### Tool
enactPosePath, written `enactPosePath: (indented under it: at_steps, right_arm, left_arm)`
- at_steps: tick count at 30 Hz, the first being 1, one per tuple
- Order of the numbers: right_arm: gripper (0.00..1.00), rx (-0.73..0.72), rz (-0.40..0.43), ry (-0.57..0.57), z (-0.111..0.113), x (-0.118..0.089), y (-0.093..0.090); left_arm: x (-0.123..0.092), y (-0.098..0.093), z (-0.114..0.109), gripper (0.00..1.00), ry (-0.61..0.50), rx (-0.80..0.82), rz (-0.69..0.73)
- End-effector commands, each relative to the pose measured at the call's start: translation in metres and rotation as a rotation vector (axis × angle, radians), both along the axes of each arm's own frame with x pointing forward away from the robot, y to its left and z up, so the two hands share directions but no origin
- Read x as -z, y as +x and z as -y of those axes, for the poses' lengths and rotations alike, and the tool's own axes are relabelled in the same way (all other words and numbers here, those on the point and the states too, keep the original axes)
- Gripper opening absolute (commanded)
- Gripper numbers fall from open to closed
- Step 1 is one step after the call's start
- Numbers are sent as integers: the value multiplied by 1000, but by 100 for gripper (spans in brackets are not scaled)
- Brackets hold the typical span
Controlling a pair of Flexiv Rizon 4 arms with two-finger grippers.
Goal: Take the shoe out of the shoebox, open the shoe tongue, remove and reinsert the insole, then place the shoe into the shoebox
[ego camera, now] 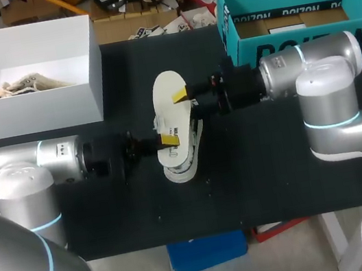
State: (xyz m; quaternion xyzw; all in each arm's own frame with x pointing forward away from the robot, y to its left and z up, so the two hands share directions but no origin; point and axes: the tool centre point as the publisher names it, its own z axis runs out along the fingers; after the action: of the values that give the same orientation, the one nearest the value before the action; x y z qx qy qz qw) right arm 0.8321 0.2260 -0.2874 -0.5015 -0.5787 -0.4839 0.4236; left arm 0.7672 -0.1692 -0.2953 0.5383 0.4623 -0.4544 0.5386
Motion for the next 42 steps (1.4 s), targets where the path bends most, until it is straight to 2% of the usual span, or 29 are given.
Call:
enactPosePath:
  at_steps: [1, 2, 5, 6, 7, 8, 19, 20, 21, 25, 28, 32, 34, 36, 42]
  right_arm:
    - [56, -2, -2, 0, -4, 3, 3]
    - [47, -3, -2, -1, -5, 4, 4]
    - [41, -3, -4, -2, -5, 5, 5]
    - [30, 0, -5, -7, -5, 5, 5]
    - [8, 0, -5, -14, -4, 6, 5]
    - [0, 3, -5, -25, -4, 6, 6]
    - [0, 3, -5, -25, -4, 6, 6]
    - [0, 3, -5, -25, -4, 6, 6]
    - [0, 3, -5, -25, -4, 6, 6]
    - [0, 3, -5, -25, -4, 6, 6]
    - [0, 3, -5, -25, -4, 6, 6]
    - [0, 3, -5, -25, -4, 6, 6]
    - [0, 3, -5, -25, -4, 6, 6]
    - [0, 3, -5, -25, -4, 6, 6]
    - [0, 3, -5, -25, -4, 6, 6]
  left_arm:
    - [1, -1, 2, 0, 3, -4, 3]
    - [1, -1, 2, 0, 3, -4, 3]
    - [1, -1, 2, 0, 3, -4, 3]
    - [1, -1, 2, 0, 3, -4, 3]
    - [1, -1, 2, 0, 3, -4, 3]
    - [1, -1, 2, 0, 3, -4, 3]
    - [0, -1, 2, 0, 16, -7, -14]
    - [-1, -2, 1, 87, 59, -19, -33]
    - [-2, -2, 0, 100, 98, -24, -52]
    - [-12, -11, -12, 100, 269, -19, -103]
    - [-23, -19, -24, 100, 441, -18, -161]
    - [-37, -28, -34, 100, 657, -53, -144]
    - [-44, -32, -36, 100, 810, -70, -104]
    - [-51, -34, -35, 100, 866, -100, -63]
    - [-71, -34, -25, 100, 1153, -197, 118]
